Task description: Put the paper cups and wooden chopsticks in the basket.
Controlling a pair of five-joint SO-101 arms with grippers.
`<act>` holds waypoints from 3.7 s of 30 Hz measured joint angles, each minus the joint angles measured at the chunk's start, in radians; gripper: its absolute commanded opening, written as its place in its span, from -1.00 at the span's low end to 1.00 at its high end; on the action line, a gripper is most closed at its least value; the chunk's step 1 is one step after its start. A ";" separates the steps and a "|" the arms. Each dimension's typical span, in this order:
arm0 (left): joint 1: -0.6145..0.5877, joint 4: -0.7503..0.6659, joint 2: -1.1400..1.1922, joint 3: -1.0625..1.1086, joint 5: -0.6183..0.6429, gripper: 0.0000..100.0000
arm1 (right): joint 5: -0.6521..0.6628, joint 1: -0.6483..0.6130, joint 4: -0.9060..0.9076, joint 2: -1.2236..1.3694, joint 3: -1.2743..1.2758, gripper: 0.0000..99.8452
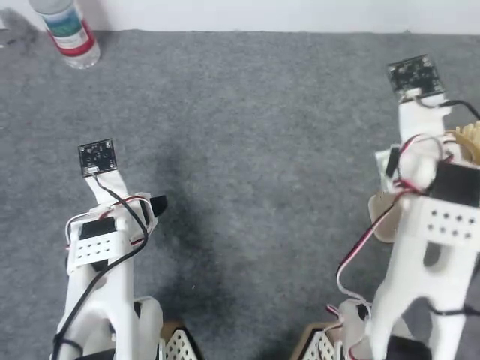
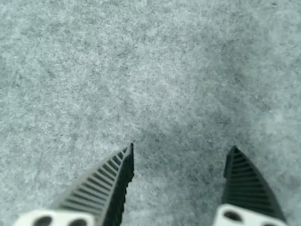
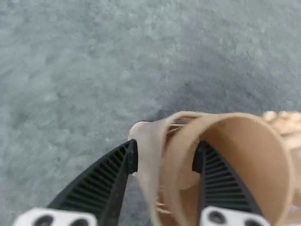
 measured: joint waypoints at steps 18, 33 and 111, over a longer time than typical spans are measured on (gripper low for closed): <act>0.000 0.000 0.000 0.000 0.000 -0.41 | 0.000 0.020 0.110 0.256 -0.084 -0.62; 0.000 0.000 0.000 0.000 0.000 -0.41 | -0.104 0.025 0.123 0.347 -0.158 -0.99; 0.000 -0.002 0.000 0.000 0.002 -0.41 | -0.316 -0.465 0.242 0.605 -1.634 -0.96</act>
